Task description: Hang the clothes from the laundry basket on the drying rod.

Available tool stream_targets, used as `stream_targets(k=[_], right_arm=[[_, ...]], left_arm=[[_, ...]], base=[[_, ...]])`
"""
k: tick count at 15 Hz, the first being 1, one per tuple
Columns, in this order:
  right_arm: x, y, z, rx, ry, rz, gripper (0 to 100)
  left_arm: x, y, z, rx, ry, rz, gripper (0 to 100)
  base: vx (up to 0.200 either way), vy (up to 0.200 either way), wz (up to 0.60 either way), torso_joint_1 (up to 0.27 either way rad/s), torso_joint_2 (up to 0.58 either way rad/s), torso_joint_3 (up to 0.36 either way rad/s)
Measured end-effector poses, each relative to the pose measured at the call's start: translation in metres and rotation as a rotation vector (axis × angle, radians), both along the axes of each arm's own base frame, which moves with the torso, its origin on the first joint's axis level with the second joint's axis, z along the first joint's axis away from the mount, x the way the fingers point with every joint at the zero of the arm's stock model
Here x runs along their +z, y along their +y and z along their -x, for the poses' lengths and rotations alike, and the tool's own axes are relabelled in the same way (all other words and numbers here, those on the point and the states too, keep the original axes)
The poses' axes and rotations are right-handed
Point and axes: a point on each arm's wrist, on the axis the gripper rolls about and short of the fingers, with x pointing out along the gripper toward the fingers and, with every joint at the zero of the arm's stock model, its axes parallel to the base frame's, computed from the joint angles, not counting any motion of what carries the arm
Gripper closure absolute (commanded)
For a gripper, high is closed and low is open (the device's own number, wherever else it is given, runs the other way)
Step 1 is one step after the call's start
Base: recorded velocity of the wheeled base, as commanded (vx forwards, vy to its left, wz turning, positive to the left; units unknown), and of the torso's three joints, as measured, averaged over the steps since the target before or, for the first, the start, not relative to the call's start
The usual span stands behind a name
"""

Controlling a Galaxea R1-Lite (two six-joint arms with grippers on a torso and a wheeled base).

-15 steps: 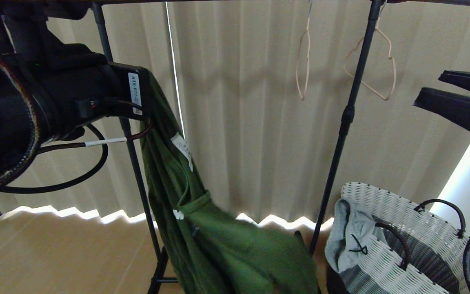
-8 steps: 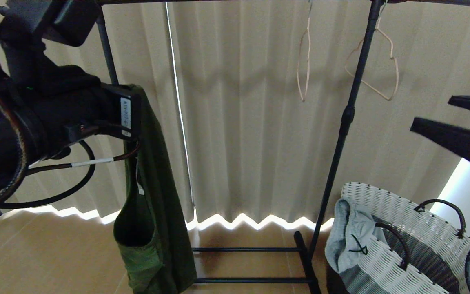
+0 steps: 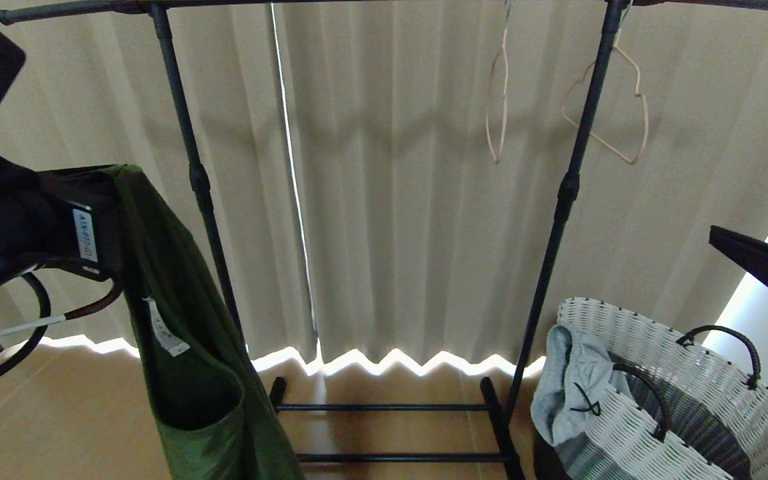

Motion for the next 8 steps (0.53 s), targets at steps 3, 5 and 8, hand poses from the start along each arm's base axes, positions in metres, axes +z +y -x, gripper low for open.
stream_targets(k=[3, 5, 8], right_arm=[[-0.003, -0.005, -0.002, -0.034, -0.077, 0.015, 0], [-0.005, -0.008, -0.005, -0.055, -0.085, 0.016, 0], [-0.01, -0.009, -0.008, -0.065, -0.066, 0.02, 0]], left_arm=[[-0.007, 0.006, 0.007, -0.003, 0.009, -0.003, 100], [-0.011, 0.008, 0.012, -0.078, 0.018, 0.0, 100], [-0.012, 0.016, 0.014, -0.066, 0.016, 0.003, 100]], base=[[0.0, 0.0, 0.0, 0.0, 0.0, 0.0], [0.0, 0.0, 0.0, 0.0, 0.0, 0.0], [0.0, 0.0, 0.0, 0.0, 0.0, 0.0]])
